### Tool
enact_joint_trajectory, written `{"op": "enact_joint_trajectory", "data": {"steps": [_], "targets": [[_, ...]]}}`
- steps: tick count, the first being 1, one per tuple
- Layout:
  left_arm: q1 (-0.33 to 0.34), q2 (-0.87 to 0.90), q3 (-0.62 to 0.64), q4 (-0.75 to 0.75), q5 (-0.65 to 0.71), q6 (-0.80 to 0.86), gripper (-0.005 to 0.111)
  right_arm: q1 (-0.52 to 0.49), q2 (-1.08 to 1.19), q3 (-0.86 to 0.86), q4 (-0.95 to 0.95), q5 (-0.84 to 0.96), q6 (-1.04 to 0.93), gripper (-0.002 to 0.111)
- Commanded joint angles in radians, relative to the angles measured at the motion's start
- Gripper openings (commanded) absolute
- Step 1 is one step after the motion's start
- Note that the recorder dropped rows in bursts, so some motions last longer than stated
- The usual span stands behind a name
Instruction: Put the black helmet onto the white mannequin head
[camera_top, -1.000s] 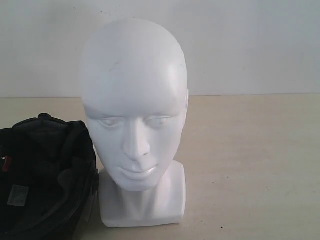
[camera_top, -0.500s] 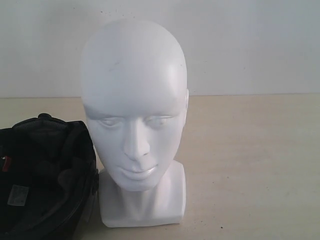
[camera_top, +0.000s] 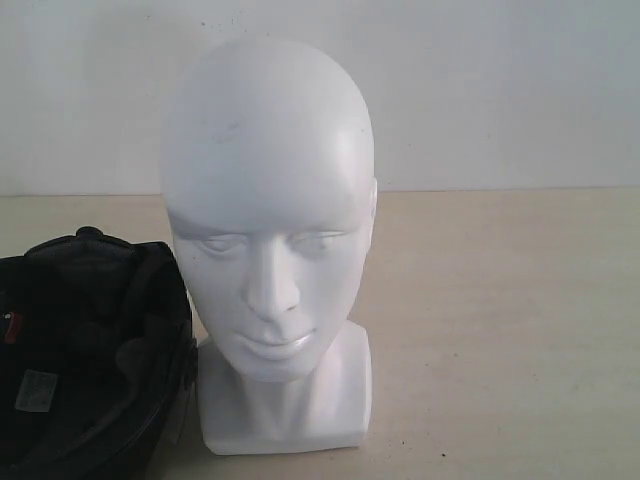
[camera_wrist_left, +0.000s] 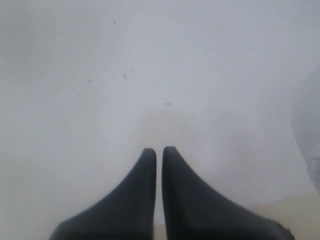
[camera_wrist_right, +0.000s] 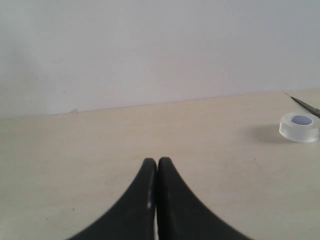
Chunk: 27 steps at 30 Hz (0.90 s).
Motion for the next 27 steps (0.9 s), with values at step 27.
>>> {"op": "enact_joint_trajectory", "data": {"steps": [27], "targets": [[-0.003,0.100,-0.327,0.005,0.122,-0.027,0.004,0.001,-0.003,0.005,-0.002,-0.010,0.004,0.000]]}}
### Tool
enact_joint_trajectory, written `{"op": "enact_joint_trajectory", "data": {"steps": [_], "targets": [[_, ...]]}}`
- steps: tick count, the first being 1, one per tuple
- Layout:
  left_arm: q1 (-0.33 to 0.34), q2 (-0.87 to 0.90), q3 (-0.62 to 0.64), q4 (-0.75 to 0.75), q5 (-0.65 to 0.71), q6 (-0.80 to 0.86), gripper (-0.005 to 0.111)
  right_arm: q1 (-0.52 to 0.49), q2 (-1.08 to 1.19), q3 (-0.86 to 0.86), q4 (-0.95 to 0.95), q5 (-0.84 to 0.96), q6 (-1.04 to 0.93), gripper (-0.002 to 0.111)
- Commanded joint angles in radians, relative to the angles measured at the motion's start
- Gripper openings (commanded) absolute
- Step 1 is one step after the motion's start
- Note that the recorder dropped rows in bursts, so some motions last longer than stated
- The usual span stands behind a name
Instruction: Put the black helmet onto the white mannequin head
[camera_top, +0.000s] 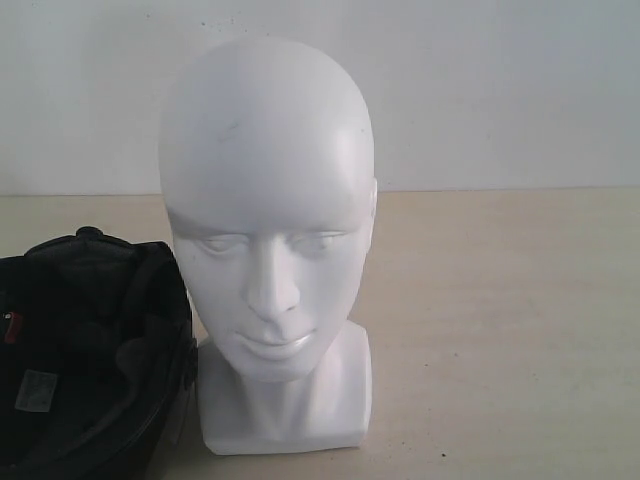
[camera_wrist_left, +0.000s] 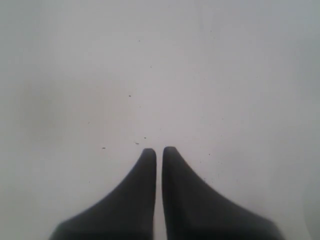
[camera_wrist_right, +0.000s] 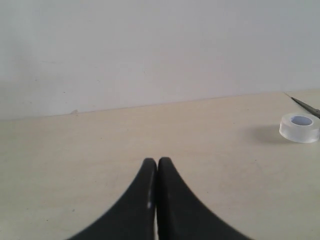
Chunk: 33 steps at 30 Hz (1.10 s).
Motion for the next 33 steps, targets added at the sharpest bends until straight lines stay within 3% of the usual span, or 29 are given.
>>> {"op": "enact_joint_trajectory", "data": {"steps": [1,7,14,19,22,26,28,33], "targets": [[-0.003,0.058,-0.124,-0.006,0.163,-0.019,0.004,0.001,-0.003,0.005,-0.002,-0.008,0.001,0.000],[-0.003,0.287,-0.390,-0.195,0.560,0.022,0.004,0.001,-0.003,0.005,-0.002,-0.008,0.001,0.000],[-0.003,0.609,-0.649,-0.635,0.965,0.370,0.004,0.001,-0.003,0.005,-0.002,-0.008,0.001,0.000],[-0.003,0.825,-0.744,-0.689,1.205,0.420,0.004,0.001,-0.003,0.005,-0.002,-0.008,0.001,0.000],[-0.035,0.899,-0.751,-0.715,1.239,0.485,0.004,0.001,-0.003,0.005,-0.002,-0.008,0.004,0.000],[-0.192,0.952,-0.751,-0.657,1.264,0.523,0.004,0.001,-0.003,0.005,-0.002,-0.008,0.002,0.000],[-0.239,0.982,-0.751,-0.654,1.262,0.511,0.004,0.001,-0.003,0.005,-0.002,-0.008,0.002,0.000],[-0.276,1.090,-0.751,-0.526,1.257,0.374,0.004,0.001,-0.003,0.005,-0.002,-0.008,0.002,0.000]]}}
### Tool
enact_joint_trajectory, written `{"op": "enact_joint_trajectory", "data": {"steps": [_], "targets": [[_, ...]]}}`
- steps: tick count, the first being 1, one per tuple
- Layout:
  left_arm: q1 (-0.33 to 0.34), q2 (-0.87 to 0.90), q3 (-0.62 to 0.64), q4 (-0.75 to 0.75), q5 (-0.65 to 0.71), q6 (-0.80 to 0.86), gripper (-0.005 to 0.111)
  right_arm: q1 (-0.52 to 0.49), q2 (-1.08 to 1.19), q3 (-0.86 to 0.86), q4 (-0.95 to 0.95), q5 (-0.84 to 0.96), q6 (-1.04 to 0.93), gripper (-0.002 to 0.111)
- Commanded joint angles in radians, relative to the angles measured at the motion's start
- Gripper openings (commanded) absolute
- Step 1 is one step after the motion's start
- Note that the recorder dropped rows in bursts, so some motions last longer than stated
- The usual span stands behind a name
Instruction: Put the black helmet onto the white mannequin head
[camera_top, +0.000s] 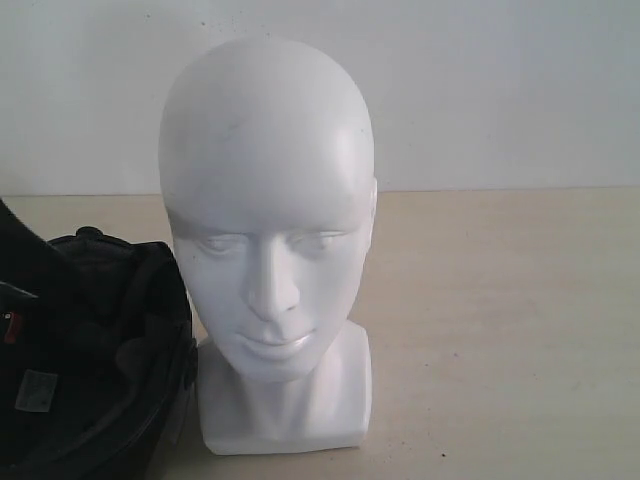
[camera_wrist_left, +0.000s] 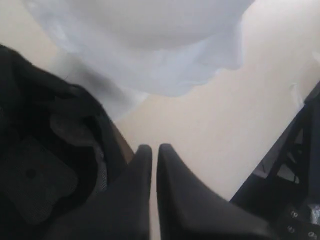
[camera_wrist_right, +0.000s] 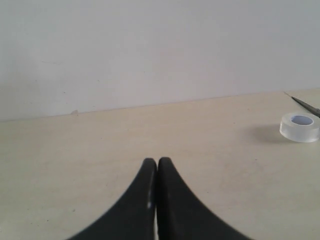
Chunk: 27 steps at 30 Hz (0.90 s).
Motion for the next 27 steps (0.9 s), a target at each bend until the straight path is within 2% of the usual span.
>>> {"op": "enact_joint_trajectory", "data": {"steps": [1,12,14,17,21,23,25,27], "targets": [[-0.012,0.079,-0.007,0.048,-0.018,-0.058,0.004,0.001,-0.003,0.005,-0.002,-0.006,-0.001,0.000],[-0.012,0.248,-0.007,0.015,0.037,-0.039,0.005,0.001,-0.003,0.005,-0.002,-0.006,-0.001,0.000],[-0.012,0.270,-0.007,0.015,0.039,-0.039,0.008,0.001,-0.003,0.005,-0.002,-0.006,-0.001,0.000],[-0.012,0.304,-0.007,0.011,0.034,-0.039,0.023,0.001,-0.003,0.005,-0.002,-0.006,-0.001,0.000],[-0.012,0.330,-0.007,0.009,0.029,-0.046,0.057,0.001,-0.003,0.005,-0.002,-0.006,-0.001,0.000],[-0.012,0.336,-0.007,0.009,0.029,-0.068,0.069,0.001,-0.003,0.005,0.000,-0.006,-0.001,0.000],[-0.012,0.343,-0.007,0.009,0.029,-0.078,0.075,0.001,-0.003,0.005,0.000,-0.006,-0.001,0.000],[-0.012,0.352,-0.007,0.009,0.029,-0.078,0.075,0.001,-0.003,0.005,0.000,-0.006,-0.001,0.000]]}}
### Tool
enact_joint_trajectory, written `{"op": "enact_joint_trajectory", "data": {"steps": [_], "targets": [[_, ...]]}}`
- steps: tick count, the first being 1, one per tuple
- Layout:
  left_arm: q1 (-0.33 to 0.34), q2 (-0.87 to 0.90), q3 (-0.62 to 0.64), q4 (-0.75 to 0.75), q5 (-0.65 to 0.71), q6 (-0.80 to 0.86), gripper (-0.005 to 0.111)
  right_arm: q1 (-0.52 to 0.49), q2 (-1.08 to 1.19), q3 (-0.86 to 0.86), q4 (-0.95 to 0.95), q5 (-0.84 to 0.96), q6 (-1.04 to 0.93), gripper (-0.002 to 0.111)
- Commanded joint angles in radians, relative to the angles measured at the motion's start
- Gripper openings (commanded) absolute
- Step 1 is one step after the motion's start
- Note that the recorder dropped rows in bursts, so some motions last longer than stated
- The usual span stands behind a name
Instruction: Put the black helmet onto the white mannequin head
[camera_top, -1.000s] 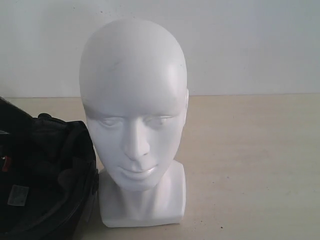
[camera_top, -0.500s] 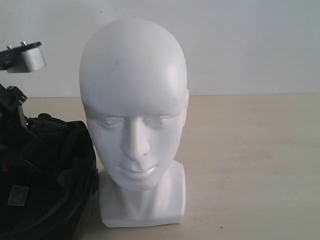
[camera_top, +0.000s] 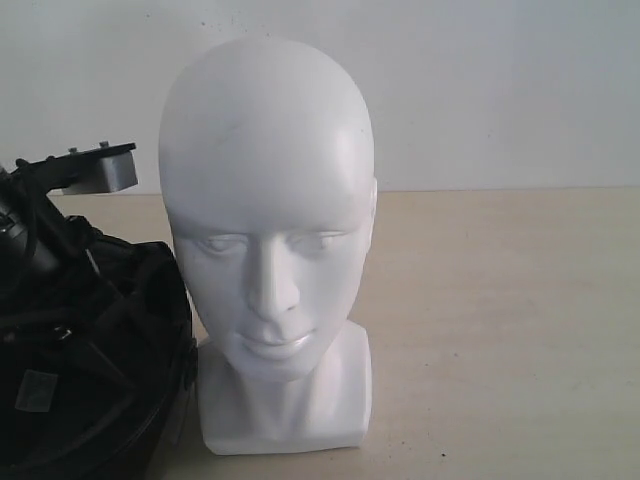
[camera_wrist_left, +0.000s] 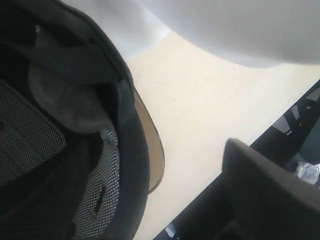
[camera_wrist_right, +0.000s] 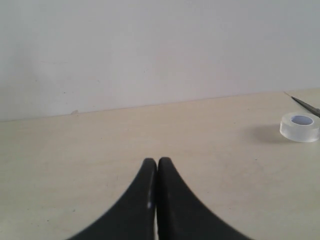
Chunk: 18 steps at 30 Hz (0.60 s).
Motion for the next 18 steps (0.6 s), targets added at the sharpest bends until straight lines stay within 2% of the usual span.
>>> {"op": "enact_joint_trajectory", "data": {"steps": [1,9,13,18], "targets": [[-0.006,0.015,-0.005,-0.012,-0.002,-0.020,0.075,0.001,-0.003,0.005,0.000,-0.006,-0.003,0.000],[-0.006,0.034,-0.003,-0.010,-0.046,-0.032,0.075,0.001,-0.003,0.005,0.000,-0.006,-0.003,0.000],[-0.006,0.034,-0.003,0.017,-0.070,-0.156,0.075,0.001,-0.003,0.005,0.000,-0.006,-0.003,0.000],[-0.006,0.034,-0.003,0.065,-0.013,-0.228,0.075,0.001,-0.003,0.005,0.000,-0.006,-0.003,0.000]]}}
